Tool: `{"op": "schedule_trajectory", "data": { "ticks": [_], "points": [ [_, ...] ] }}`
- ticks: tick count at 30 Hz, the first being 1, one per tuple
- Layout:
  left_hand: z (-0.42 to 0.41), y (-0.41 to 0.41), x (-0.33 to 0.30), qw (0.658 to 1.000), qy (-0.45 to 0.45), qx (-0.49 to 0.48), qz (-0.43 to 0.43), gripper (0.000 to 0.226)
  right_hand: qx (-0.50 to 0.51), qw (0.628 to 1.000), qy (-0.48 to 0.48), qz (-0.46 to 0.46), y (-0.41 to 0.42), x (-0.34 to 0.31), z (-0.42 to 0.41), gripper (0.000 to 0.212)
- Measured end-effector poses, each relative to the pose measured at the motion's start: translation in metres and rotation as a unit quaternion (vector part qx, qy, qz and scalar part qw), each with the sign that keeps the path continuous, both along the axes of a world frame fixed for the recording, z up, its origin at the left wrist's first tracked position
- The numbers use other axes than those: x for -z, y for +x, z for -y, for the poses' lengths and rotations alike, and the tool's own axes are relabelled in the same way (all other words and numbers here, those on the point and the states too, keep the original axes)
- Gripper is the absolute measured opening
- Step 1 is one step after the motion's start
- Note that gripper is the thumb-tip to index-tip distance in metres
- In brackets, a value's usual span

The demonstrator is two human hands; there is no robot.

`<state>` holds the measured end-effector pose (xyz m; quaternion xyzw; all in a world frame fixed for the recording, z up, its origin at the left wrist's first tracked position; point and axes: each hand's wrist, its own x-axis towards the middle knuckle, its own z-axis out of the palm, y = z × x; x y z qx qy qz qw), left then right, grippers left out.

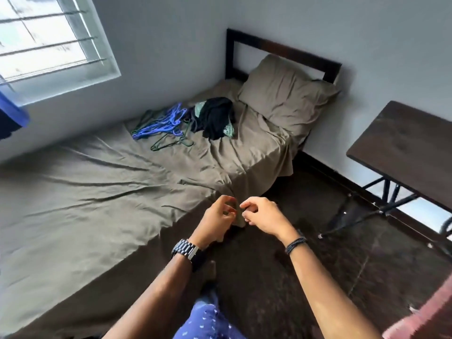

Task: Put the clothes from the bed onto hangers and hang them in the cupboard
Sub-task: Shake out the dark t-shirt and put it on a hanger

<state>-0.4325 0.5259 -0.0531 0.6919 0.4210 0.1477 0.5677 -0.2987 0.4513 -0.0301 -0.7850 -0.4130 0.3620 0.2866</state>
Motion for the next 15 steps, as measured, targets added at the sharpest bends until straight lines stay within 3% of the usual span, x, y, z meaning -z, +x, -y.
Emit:
{"op": "schedule_trajectory", "data": {
  "ticks": [15],
  "points": [
    [-0.306, 0.194, 0.004, 0.998, 0.025, 0.039, 0.032, 0.041, 0.078, 0.996, 0.030, -0.012, 0.170, 0.001, -0.302, 0.030]
  ]
}}
